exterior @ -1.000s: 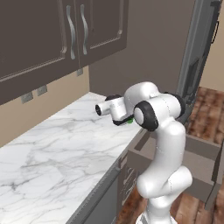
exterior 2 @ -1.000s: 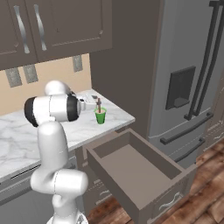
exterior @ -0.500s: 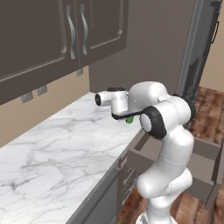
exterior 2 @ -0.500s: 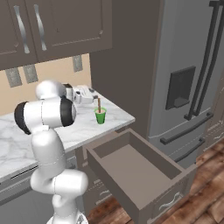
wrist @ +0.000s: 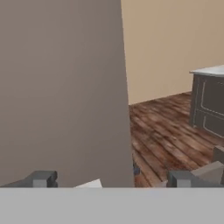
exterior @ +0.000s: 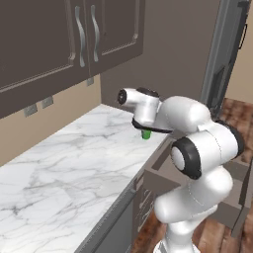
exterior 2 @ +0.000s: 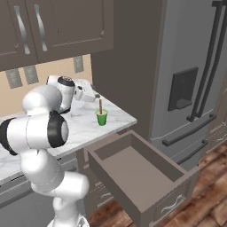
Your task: Pick up the straw from the left drawer and put it inside the smoothie cup.
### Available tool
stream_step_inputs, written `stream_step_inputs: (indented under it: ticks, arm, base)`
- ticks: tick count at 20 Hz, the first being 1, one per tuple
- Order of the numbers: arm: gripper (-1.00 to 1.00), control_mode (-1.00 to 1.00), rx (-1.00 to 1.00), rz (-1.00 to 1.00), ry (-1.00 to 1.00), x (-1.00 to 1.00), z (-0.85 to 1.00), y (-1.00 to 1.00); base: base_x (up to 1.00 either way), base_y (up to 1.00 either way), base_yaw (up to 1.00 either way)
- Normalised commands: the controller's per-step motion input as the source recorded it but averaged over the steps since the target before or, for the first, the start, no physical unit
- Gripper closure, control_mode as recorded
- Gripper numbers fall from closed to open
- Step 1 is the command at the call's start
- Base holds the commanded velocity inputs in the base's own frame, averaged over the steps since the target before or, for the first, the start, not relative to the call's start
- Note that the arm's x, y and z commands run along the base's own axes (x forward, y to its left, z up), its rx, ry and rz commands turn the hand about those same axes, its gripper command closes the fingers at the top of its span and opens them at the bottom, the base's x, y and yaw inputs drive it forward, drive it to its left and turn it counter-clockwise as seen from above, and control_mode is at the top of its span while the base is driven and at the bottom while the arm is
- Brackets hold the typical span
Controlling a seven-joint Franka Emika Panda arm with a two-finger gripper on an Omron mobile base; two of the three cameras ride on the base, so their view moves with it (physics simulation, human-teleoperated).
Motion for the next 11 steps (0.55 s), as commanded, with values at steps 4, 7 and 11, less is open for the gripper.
stream_step_inputs:
  ticks: [4, 7, 11]
  arm:
    - [-1.0, -1.0, 0.22, 0.0, 0.02, -0.66, 0.44, -0.5]
    - [-1.0, -1.0, 0.32, 0.01, 0.06, -0.6, 0.55, -0.58]
    - [-1.0, -1.0, 0.34, 0.0, 0.09, -0.57, 0.45, -0.7]
  base:
    - [0.0, 0.0, 0.0]
    - [0.0, 0.0, 0.0]
    - [0.0, 0.0, 0.0]
